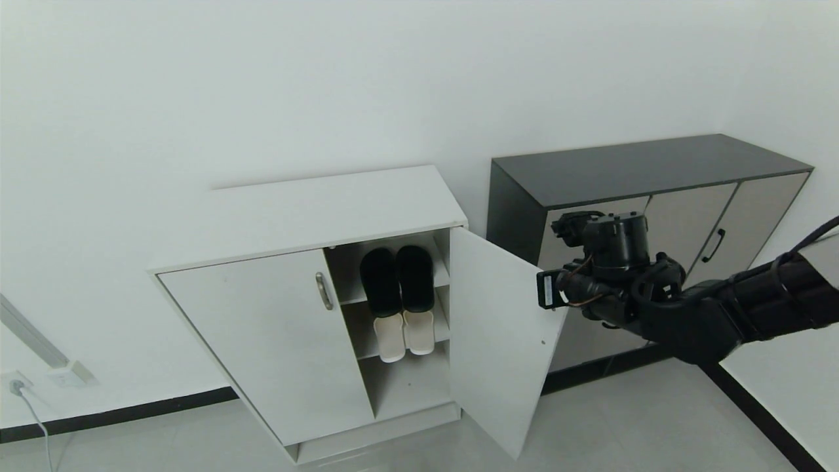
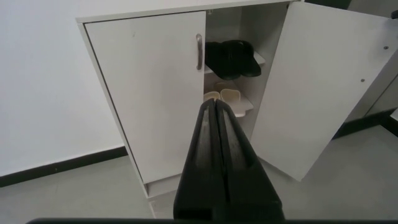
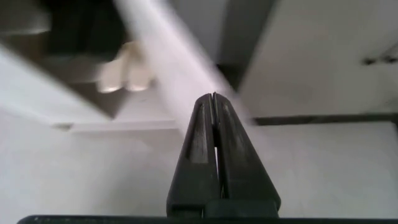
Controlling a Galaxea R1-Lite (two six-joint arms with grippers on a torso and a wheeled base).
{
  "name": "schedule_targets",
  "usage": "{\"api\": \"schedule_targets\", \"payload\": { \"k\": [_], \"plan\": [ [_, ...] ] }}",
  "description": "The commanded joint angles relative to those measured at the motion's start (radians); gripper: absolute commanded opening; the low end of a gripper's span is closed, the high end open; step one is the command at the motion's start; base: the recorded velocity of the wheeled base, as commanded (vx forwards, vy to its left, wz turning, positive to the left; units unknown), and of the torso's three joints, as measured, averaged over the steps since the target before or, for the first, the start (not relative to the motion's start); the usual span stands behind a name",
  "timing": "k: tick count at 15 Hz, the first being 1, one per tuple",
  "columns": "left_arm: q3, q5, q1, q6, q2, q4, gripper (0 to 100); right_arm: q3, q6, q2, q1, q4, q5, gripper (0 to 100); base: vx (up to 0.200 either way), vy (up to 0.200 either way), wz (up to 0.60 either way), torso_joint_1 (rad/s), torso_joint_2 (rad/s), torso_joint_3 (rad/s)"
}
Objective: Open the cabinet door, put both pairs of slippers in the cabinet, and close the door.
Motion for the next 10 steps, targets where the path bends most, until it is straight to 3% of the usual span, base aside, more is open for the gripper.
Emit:
{"api": "schedule_targets", "payload": {
  "k": [1, 10],
  "plan": [
    [0.000, 0.000, 0.000, 0.000, 0.000, 0.000, 0, 0.058, 0.010, -0.055, 0.070, -0.023, -0.006, 0, 0.000, 0.000, 0.00, 0.000, 0.00, 0.000],
    [0.000, 0.000, 0.000, -0.001, 0.001, 0.000, 0, 0.037, 0.010, 0.034, -0.057, -0.055, 0.026, 0, 0.000, 0.000, 0.00, 0.000, 0.00, 0.000]
  ]
}}
